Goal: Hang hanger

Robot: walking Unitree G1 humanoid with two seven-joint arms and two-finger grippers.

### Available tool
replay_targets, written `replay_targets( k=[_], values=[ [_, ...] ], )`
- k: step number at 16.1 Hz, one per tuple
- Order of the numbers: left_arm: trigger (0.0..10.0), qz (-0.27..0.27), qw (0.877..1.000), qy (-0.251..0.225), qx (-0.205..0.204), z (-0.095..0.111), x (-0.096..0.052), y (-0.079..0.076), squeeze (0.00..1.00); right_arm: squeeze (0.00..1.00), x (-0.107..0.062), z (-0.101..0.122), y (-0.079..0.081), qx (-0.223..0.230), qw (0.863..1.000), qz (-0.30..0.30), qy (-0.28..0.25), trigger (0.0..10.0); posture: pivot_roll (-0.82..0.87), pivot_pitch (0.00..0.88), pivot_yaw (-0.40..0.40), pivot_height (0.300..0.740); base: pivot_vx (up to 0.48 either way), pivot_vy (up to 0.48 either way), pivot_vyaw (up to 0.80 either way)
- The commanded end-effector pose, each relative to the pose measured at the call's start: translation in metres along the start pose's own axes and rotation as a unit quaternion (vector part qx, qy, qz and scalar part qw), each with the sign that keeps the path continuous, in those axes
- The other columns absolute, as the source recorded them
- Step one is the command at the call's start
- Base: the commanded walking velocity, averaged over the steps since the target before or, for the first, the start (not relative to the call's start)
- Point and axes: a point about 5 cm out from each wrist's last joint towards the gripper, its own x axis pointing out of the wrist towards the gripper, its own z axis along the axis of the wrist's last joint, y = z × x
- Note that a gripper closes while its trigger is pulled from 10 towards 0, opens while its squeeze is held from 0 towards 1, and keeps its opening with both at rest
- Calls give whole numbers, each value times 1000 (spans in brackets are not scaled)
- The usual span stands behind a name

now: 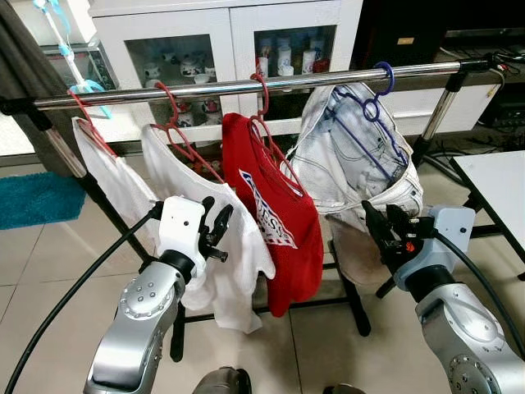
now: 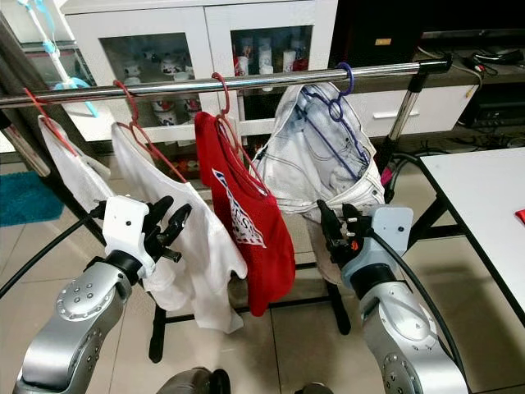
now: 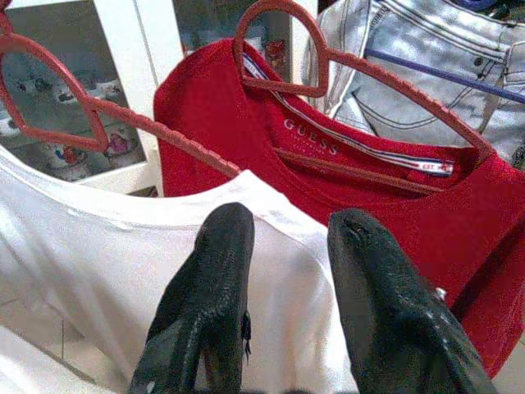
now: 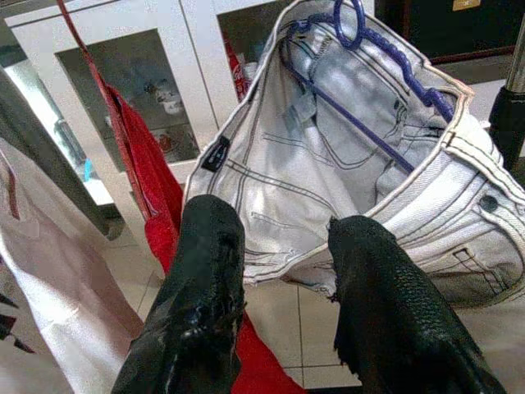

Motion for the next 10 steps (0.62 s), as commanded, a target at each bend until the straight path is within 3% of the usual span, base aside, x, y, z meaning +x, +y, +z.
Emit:
replay_targets(
  k=[1,6,9,10],
  values=[
    [10000,4,1000,-1,6,2,-1,1,0,0,-1,3,0,-2,1000,-3,-5,10000,7,55,70,740,0,0,0],
    [10000,4,1000,-1,6,2,-1,1,0,0,-1,3,0,-2,1000,-3,-5,10000,7,55,70,740,0,0,0],
    [10000,0,1000,-7,-12,16,8,18,0,0,9,-9,4,65,998,-24,9,10000,53,2,64,740,0,0,0],
    [10000,14,1000,-5,-4,19,12,24,0,0,17,-8,5,59,998,-20,11,10000,56,2,63,740,0,0,0]
  ],
)
